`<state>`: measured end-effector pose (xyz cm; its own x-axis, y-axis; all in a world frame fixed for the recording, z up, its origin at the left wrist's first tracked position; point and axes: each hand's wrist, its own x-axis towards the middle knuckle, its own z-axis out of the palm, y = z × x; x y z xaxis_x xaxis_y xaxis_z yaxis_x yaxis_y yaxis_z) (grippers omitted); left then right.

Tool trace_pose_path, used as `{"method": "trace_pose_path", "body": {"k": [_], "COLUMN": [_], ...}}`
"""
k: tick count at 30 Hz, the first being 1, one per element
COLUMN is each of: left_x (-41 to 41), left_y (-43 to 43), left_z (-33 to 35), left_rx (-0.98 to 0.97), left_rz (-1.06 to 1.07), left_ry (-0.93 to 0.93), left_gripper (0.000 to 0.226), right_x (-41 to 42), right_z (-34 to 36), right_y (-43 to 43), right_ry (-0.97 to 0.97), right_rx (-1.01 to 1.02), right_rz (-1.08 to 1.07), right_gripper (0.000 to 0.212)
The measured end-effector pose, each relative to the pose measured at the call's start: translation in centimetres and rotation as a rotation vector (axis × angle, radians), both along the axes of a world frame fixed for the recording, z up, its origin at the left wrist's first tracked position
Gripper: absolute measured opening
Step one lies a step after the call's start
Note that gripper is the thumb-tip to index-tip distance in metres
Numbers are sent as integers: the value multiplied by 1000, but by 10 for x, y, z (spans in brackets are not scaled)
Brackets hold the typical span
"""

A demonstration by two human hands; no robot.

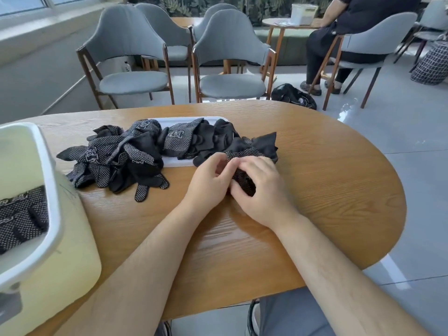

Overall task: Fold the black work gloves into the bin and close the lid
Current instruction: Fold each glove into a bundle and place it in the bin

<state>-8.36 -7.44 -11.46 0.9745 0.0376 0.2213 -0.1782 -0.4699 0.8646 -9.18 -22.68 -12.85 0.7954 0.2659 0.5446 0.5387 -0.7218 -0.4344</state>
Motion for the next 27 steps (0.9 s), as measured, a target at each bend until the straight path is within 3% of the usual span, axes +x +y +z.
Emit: {"method": "trace_pose_path", "body": {"k": [4,6,9,11,21,25,27], "left_x": [2,-1,-4,-3,-16,-16,-16], "left_y": [3,3,5,7,19,22,24], "left_z": [-3,0,3,2,3,7,9], "left_rx": [-16,-63,-154,-217,-606,-729,-775], "left_rz": [115,116,86,84,25,74,95], "left_ry": [-37,-42,-21,17,56,72,76], "left_gripper": [6,10,25,23,31,32,43], "right_x": [1,3,5,5,0,3,6], "right_z": [-1,-1,0,1,7,9,8], "right_y": [-2,-5,-9,-10,-11,-14,-15], "right_ry": [-70,-121,-60,35,246,356,368], "right_rx": [98,152,182,193,336,264,183], "right_rz": [-1,-84,-211,-262,-186,-236,-329], "right_gripper": [26,21,29,37,47,52,60]}}
